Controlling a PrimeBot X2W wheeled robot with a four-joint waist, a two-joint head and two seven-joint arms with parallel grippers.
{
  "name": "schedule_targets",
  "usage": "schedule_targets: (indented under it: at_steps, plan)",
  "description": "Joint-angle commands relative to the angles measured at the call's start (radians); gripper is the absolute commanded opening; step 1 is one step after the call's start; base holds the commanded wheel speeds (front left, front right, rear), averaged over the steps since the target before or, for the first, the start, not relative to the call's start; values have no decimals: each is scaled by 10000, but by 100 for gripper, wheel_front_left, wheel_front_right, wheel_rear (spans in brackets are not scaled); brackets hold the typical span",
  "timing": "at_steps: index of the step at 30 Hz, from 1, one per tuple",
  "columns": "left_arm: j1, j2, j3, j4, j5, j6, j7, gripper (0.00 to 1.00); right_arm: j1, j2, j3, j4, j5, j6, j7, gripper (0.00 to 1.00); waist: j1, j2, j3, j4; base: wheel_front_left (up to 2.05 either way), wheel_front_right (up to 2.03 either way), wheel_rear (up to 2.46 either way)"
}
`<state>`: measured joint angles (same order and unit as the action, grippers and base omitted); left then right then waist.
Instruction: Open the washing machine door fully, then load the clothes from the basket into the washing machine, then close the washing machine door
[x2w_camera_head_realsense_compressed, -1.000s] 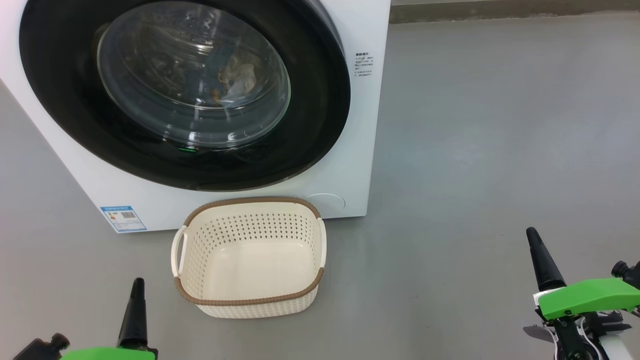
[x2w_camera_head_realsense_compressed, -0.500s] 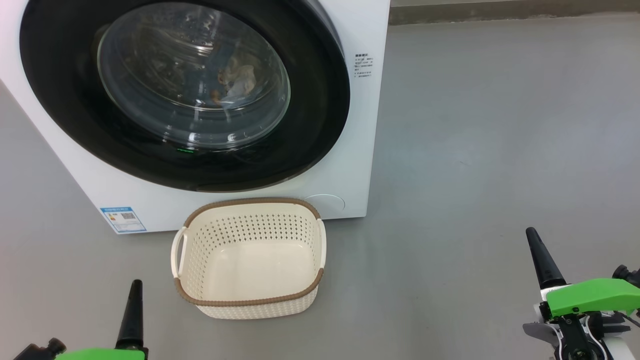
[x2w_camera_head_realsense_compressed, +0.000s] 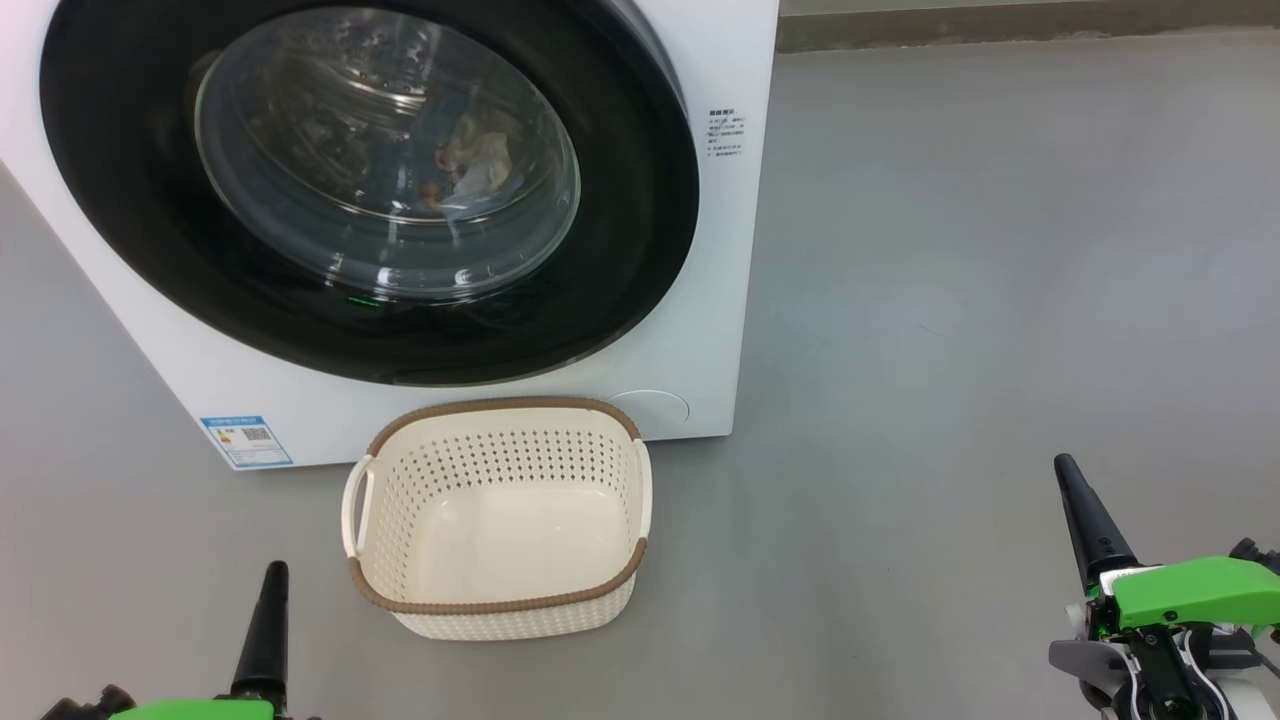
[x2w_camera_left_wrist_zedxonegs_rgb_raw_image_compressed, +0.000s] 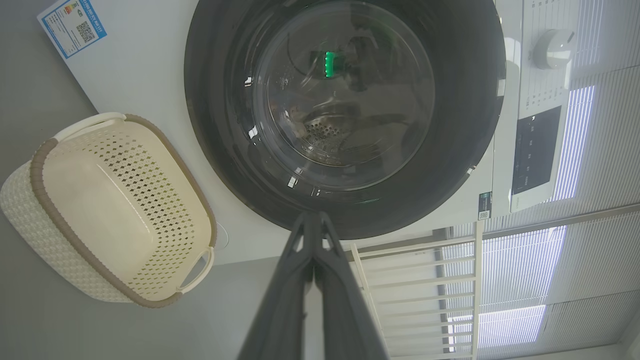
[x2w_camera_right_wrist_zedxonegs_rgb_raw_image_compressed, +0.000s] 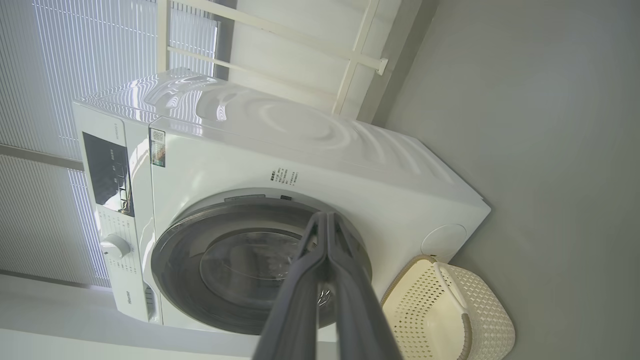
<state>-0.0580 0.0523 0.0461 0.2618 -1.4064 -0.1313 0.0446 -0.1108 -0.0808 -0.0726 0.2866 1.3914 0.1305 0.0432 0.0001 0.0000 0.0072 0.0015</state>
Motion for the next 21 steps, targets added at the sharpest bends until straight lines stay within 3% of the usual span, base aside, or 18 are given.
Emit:
schedule_targets:
  at_steps: [1,21]
  plan:
    - [-450,113,341,-181,-300,5,103,0,-30,-14,39,-323,385,6,98,0,0,0,-4,-1,0,0,0]
    - [-498,-7,664,-170,-1963,6,665,0,29,274,-378,-416,2124,2,664,0,-1,0,-40,-15,0,0,0]
